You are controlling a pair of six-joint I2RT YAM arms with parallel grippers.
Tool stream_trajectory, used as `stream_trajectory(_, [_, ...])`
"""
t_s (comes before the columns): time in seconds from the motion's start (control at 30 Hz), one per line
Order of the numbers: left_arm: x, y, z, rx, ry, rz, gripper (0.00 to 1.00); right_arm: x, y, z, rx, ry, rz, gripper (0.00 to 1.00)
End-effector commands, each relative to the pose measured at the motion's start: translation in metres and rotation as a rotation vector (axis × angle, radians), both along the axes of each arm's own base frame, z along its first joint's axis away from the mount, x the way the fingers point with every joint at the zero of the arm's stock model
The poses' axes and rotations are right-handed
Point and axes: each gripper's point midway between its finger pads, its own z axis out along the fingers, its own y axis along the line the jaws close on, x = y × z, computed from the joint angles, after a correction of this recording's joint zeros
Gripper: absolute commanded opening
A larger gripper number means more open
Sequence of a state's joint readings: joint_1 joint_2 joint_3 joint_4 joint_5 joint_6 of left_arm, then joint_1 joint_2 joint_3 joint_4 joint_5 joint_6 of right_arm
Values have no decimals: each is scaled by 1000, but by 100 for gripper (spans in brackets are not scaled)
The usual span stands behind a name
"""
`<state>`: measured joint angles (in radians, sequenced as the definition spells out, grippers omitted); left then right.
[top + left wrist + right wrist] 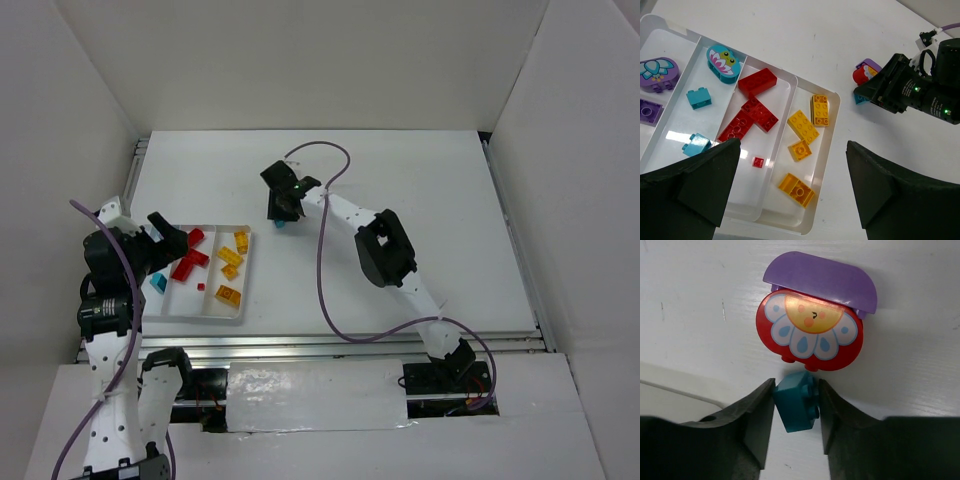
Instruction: Sort the legos into containers by color
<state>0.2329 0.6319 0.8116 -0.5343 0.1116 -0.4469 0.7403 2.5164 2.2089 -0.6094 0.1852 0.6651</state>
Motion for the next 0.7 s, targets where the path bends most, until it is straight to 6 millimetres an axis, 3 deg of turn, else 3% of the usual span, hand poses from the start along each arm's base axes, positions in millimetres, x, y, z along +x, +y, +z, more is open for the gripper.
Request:
stream_trajectory(0.0, [2, -2, 19, 23, -63, -21, 99, -2, 2, 7, 9, 2, -13, 41])
stream_trajectory(0.07, [1, -2, 20, 26, -67, -19, 100, -2, 3, 7, 10, -1, -8, 29])
stream_trajectory(0.13, [1, -2, 20, 26, -67, -17, 100, -5, 2, 8, 8, 1, -8, 5])
stream_trajectory(0.27, [1, -1, 20, 27, -65, -11, 99, -22, 9, 24, 57, -15, 42, 0])
stream_trajectory(0.37, [3, -6, 18, 19, -64, -46, 100, -45, 16, 71, 143, -101, 92, 0])
stream_trajectory(0.5, [10, -43, 17, -35, -84, -256, 99, -81, 26, 120, 269, -163, 179, 0])
stream_trajectory(0.53, [9, -65, 21, -65, -108, -382, 99, -87, 26, 128, 306, -161, 199, 0])
stream_trajectory(0.67, [-9, -113, 44, -104, -248, -685, 100, -136, 30, 168, 544, -69, 373, 0])
